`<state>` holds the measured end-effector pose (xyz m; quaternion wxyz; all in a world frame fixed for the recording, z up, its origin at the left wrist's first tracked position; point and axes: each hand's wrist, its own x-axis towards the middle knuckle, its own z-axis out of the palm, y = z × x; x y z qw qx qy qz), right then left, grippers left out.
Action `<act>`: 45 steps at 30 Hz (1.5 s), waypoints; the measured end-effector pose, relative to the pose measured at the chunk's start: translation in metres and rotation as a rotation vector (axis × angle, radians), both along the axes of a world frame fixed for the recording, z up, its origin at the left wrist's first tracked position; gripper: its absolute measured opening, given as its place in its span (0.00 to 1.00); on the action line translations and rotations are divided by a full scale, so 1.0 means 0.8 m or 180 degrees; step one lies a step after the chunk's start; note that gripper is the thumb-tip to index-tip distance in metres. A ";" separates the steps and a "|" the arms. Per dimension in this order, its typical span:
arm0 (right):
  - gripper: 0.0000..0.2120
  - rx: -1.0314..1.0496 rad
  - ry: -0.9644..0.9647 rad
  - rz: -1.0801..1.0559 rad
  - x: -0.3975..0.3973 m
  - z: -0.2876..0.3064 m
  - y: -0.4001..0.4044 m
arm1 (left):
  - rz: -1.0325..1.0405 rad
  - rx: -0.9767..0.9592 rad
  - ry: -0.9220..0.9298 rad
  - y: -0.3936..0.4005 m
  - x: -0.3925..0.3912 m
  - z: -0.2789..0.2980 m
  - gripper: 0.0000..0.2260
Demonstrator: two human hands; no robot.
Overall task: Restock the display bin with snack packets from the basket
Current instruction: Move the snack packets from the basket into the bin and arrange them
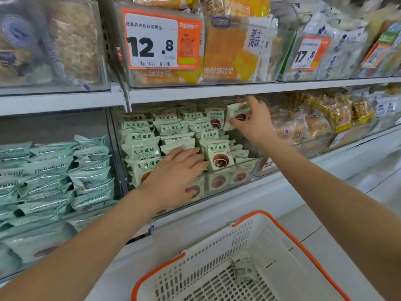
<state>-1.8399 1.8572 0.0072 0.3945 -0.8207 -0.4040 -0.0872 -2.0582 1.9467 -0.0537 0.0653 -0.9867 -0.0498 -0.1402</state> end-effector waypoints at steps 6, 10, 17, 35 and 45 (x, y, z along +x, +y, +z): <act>0.20 -0.0672 -0.0087 -0.0072 0.031 -0.021 0.061 | -0.0258 0.0500 -0.0286 0.011 0.006 -0.017 0.26; 0.16 -0.0811 -0.0468 -0.0034 0.049 -0.035 0.081 | -0.0325 0.0412 -0.0423 0.013 0.006 -0.023 0.25; 0.22 -0.1120 -0.1293 -0.0250 0.055 -0.033 0.088 | -0.0261 0.0408 -0.0443 0.014 0.009 -0.026 0.23; 0.14 0.0593 -0.0940 -0.0096 -0.052 -0.074 -0.130 | -0.0866 0.0520 -0.1040 -0.031 0.000 -0.023 0.16; 0.17 -0.1608 0.0866 -0.0566 -0.113 -0.312 -0.273 | -0.1218 0.0328 0.0713 -0.122 0.008 -0.146 0.15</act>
